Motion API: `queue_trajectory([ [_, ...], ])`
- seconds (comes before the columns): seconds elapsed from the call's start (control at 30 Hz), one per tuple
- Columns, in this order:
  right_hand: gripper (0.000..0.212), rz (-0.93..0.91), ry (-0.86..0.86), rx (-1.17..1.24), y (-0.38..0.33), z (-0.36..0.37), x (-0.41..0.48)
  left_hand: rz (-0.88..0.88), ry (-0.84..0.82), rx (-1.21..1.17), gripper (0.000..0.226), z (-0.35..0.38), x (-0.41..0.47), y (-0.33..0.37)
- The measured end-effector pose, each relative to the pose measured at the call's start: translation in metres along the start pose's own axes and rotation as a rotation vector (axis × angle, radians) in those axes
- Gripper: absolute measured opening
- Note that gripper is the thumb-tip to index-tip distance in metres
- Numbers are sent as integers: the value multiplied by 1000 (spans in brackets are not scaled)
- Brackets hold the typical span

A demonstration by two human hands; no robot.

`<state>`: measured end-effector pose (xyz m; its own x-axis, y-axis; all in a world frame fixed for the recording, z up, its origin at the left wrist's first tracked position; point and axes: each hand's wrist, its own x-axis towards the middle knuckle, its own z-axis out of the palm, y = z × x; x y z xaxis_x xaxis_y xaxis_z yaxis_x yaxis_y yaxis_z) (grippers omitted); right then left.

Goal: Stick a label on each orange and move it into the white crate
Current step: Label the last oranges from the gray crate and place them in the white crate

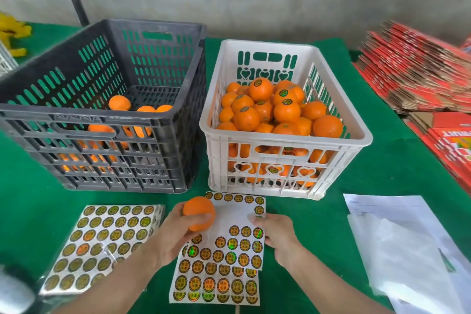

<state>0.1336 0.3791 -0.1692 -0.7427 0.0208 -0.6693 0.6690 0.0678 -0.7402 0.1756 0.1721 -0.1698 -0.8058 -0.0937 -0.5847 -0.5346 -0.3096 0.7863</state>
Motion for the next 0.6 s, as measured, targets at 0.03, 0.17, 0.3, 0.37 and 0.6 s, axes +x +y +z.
queue_trajectory([
  [0.03,5,-10,6,3,2,1,-1,1,-1,-1,77,0,0,-1],
  [0.17,14,-247,81,-225,10,1,-10,17,10,-17,68,0,1,-6],
  [0.3,28,-415,97,-341,15,1,-20,35,12,2,64,-1,-1,-9],
  [0.37,23,-407,18,-297,11,1,-23,65,0,78,68,0,-7,-4],
  [0.6,39,-554,-293,-295,-18,-7,-37,324,-200,380,84,-1,-26,71],
])
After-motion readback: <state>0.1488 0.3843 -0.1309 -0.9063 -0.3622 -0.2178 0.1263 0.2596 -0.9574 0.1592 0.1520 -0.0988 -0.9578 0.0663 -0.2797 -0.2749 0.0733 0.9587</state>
